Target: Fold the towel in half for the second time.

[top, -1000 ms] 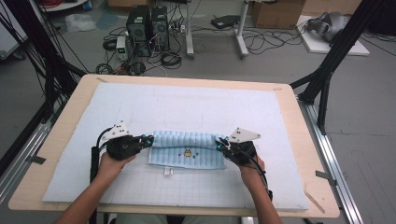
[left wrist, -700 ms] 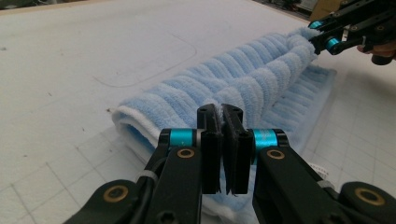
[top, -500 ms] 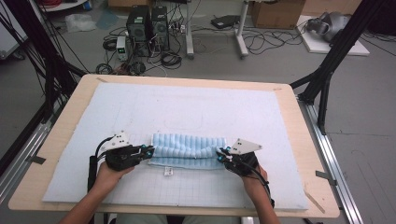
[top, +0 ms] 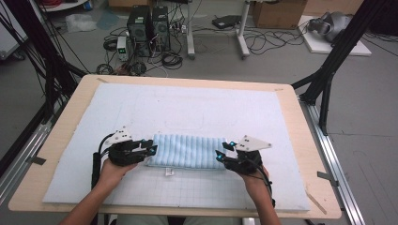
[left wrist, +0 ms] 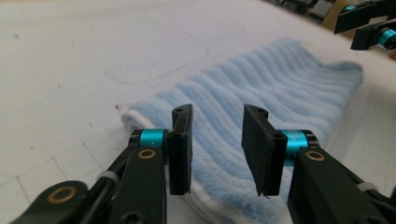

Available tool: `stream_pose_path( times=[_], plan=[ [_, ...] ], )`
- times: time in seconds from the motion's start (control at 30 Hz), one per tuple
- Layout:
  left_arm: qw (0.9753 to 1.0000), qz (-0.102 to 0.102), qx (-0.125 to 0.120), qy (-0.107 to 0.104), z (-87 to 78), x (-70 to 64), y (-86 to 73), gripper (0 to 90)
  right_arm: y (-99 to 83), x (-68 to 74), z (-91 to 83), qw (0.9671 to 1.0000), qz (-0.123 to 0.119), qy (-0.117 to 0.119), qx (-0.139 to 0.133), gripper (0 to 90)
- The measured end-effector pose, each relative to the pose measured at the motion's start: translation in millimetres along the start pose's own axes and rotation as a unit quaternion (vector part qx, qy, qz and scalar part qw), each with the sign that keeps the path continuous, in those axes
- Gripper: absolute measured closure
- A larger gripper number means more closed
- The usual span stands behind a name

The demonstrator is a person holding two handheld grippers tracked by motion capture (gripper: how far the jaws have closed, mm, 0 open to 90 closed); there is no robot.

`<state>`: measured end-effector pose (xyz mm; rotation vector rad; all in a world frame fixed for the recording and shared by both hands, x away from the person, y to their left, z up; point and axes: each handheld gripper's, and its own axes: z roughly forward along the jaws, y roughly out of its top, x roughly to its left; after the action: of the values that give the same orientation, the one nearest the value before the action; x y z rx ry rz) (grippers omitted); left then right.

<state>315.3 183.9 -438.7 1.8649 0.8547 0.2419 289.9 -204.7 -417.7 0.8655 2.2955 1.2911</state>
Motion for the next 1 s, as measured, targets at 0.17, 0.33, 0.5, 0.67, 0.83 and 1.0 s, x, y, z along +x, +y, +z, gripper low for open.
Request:
stream_pose_path(
  times=[0.17,0.33,0.5,0.67,0.83,1.0],
  plan=[
    [0.9991,0.001,0.043,0.005,7.1,-1.6,-5.9,67.6,-6.1,4.2,14.4,0.9987,-0.016,0.004,0.049,57.6],
    [0.9978,0.007,0.065,0.008,6.5,-5.7,-8.7,69.2,-15.2,2.5,17.5,0.9962,-0.021,0.002,0.085,55.5],
    [0.9983,0.013,0.056,0.009,2.7,-5.6,-2.5,69.3,-13.5,-1.5,13.9,0.9972,-0.003,0.01,0.074,51.4],
    [0.9994,0.007,0.024,0.026,9.7,7.0,10.8,66.8,1.3,-11.7,17.8,0.9992,0.014,0.003,0.038,52.5],
    [0.998,0.007,0.042,0.047,26.2,15.6,11.0,66.0,4.2,-26.5,39.8,0.9978,0.038,-0.003,0.054,54.4],
    [0.9973,0.003,0.052,0.052,29.0,18.2,8.8,67.4,-0.7,-36.3,48.7,0.9952,0.049,-0.033,0.078,55.3]
  ],
)
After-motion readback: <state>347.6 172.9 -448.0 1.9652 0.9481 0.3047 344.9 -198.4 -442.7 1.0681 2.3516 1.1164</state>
